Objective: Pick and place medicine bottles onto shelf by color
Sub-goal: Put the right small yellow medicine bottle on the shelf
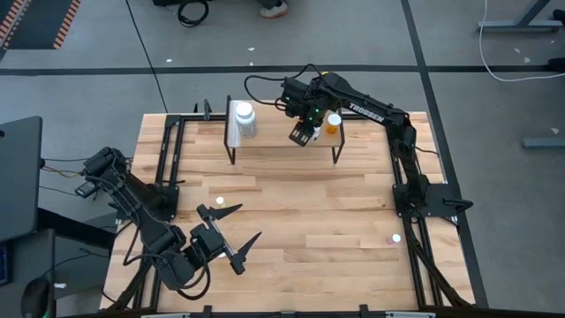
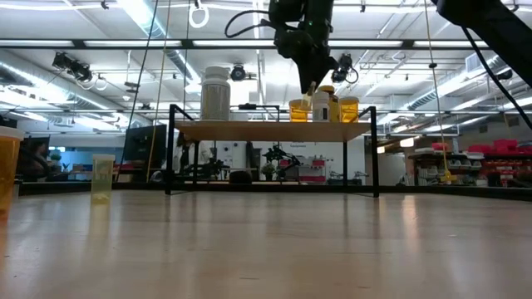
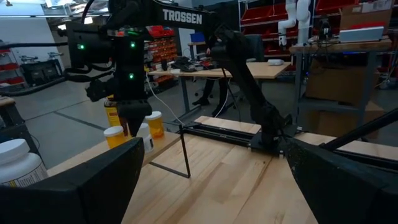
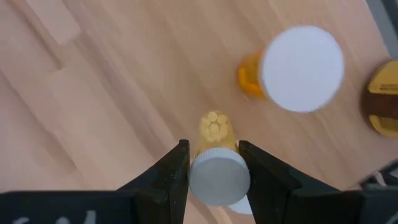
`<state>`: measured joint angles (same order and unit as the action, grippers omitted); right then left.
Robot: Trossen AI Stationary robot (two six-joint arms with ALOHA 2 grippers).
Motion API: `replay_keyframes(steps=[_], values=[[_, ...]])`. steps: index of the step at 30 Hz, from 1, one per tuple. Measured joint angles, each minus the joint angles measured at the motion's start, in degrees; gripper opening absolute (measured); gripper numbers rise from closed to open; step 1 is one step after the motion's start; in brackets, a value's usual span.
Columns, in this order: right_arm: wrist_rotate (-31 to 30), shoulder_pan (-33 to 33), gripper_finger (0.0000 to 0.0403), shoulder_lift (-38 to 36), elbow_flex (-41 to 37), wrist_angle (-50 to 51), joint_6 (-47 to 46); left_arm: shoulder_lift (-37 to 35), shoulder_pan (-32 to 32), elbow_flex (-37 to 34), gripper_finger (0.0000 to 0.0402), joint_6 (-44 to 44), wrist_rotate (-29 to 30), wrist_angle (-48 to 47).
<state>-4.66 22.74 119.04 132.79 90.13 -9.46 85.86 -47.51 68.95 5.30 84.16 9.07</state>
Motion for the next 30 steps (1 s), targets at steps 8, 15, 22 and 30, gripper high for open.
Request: replay_keyframes(steps=[8, 15, 22, 30], values=[[-2.4, 0.2, 0.0143, 0.0, 0.0, -0.1, -0.9, 0.0, 0.0, 0.0, 0.04, 0.0, 0.0, 0.0], [-1.8, 0.2, 0.0143, 0.0, 0.0, -0.1, -1.9, 0.0, 0.0, 0.0, 0.04, 0.0, 0.0, 0.0], [-1.8, 0.2, 0.0143, 0.0, 0.0, -0.1, -1.9, 0.0, 0.0, 0.0, 0.04, 0.0, 0.0, 0.0], [1.9, 0.2, 0.0143, 0.0, -0.3, -0.2, -1.5, 0.0, 0.0, 0.0, 0.04, 0.0, 0.0, 0.0]])
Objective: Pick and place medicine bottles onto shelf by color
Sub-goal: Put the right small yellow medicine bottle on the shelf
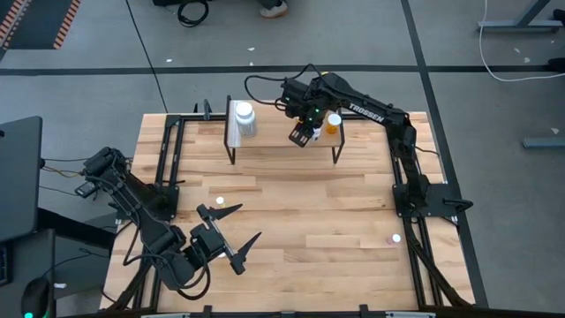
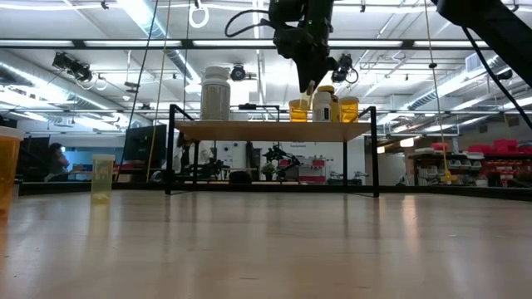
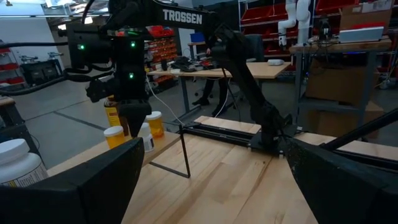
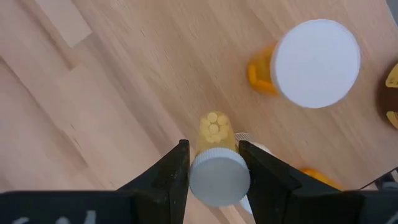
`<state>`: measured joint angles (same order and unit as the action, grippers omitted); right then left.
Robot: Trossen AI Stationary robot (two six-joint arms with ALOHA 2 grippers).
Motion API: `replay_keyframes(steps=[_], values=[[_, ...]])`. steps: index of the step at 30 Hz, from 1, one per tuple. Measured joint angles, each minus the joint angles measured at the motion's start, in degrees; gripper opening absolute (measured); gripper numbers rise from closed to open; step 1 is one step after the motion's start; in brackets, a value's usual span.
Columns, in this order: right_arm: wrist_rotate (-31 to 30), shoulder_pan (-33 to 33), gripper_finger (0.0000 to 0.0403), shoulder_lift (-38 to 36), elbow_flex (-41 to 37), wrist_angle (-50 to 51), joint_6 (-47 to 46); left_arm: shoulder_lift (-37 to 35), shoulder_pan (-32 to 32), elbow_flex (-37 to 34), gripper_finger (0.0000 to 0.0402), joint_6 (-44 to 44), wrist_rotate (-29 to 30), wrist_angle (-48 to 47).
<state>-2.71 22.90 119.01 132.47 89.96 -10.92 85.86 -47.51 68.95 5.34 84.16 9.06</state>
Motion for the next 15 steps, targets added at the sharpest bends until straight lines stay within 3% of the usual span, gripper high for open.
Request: replay_keyframes(steps=[15], values=[[-1.5, 0.5, 0.0143, 0.0, -5.9, -0.1, 1.0, 0.0, 0.0, 0.0, 0.04, 0.0, 0.0, 0.0]])
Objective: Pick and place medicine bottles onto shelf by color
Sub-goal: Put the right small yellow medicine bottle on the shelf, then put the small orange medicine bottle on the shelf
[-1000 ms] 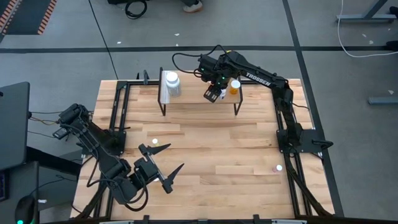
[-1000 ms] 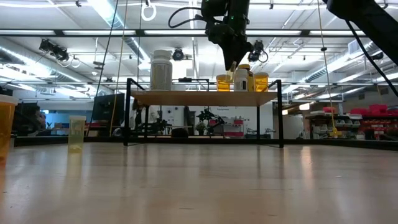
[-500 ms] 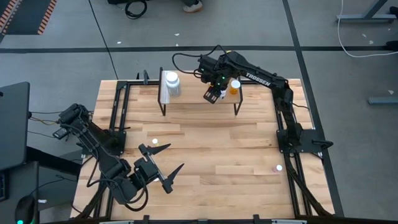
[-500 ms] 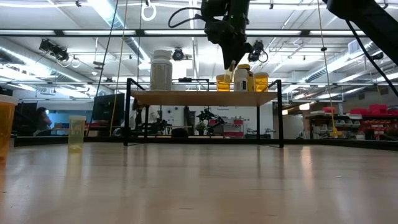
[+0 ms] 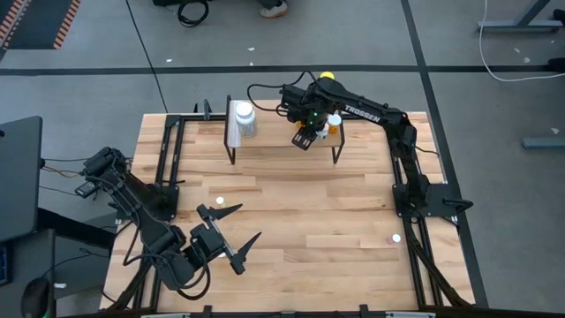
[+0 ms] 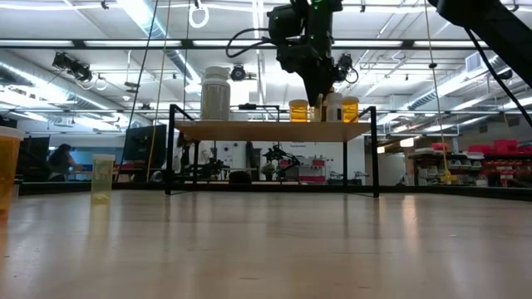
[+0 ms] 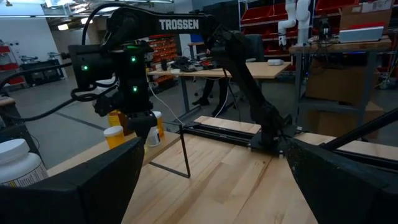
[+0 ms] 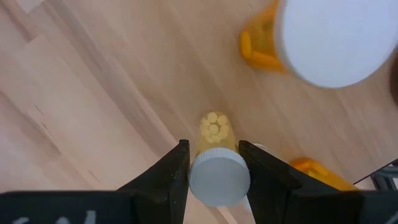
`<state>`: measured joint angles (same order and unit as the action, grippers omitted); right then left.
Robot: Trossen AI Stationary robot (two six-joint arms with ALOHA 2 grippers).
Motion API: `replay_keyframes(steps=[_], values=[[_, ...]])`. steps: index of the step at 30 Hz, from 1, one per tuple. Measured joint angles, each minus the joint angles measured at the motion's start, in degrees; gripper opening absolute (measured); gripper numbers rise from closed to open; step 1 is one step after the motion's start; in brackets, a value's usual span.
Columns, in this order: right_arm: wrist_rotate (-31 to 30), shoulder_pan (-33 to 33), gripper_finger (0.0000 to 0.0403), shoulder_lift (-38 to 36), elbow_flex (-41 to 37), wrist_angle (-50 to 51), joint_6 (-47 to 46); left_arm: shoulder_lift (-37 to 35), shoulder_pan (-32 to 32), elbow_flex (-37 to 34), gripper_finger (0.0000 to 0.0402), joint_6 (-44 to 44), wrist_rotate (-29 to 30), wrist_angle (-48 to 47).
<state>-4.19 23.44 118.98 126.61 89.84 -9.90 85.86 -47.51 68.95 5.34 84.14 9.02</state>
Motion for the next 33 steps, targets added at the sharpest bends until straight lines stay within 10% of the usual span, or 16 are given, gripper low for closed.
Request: replay_keyframes(steps=[33], values=[[2.3, 0.8, 0.0197, 0.0, 0.0, -3.4, 1.5, 0.0, 0.0, 0.0, 0.04, 0.0, 0.0, -0.4]])
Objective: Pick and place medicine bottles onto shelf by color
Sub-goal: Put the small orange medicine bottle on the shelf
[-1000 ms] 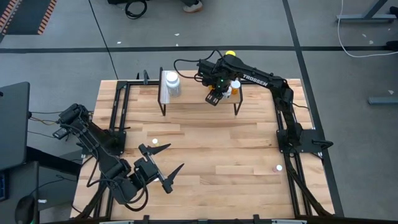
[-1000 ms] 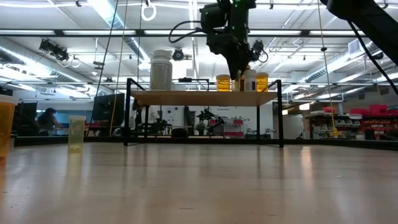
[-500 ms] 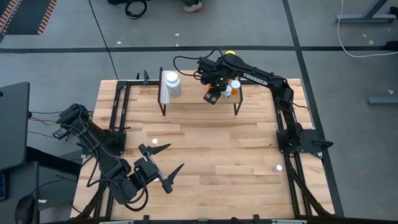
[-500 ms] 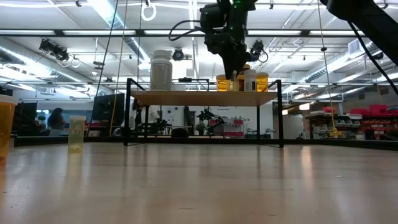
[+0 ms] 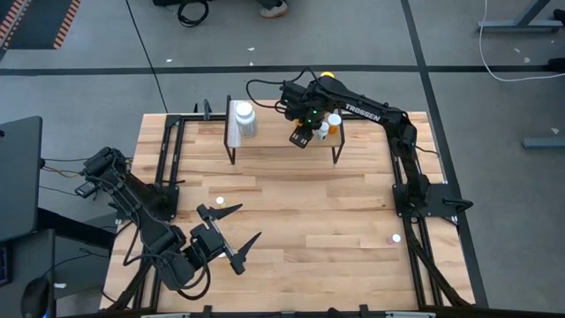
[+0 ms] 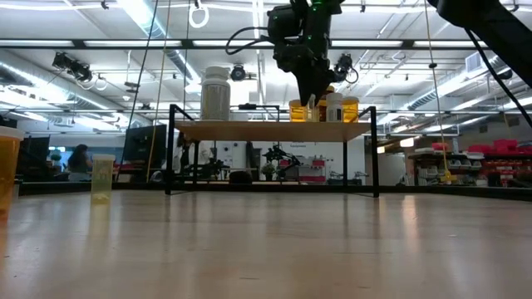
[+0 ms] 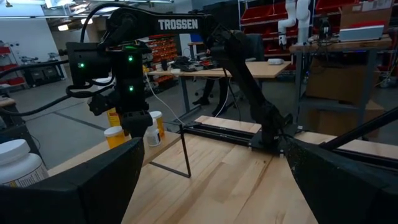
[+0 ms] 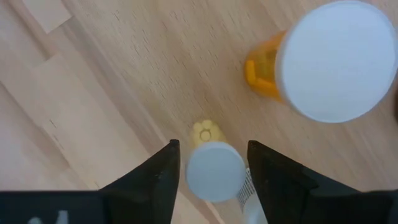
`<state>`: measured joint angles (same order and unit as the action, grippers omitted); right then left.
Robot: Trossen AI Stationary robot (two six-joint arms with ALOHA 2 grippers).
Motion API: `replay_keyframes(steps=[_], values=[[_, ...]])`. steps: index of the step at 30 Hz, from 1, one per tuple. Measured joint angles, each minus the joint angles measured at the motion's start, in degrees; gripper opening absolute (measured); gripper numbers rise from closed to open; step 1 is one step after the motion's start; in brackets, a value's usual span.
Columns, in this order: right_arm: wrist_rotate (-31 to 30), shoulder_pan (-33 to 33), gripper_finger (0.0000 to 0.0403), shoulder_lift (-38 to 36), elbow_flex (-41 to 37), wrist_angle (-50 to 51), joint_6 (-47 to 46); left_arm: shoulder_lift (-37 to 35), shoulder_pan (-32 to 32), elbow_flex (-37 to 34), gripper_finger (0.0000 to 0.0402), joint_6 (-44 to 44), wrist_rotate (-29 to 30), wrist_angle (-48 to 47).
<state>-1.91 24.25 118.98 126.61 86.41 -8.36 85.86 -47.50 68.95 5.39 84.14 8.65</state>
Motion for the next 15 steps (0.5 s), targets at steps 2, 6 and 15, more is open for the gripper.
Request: replay_keyframes(steps=[2, 6, 15], values=[[0.0, 0.0, 0.0205, 0.0, 0.0, 0.0, 0.0, 0.0, 0.0, 0.0, 0.04, 0.0, 0.0, 0.0], [-1.4, 0.0, 0.0213, 0.0, 0.0, -0.2, 0.6, 0.0, 0.0, 0.0, 0.04, 0.0, 0.0, 0.0], [-1.5, 0.0, 0.0213, -3.0, 0.0, -0.4, 0.7, 0.0, 0.0, 0.0, 0.04, 0.0, 0.0, 0.0]])
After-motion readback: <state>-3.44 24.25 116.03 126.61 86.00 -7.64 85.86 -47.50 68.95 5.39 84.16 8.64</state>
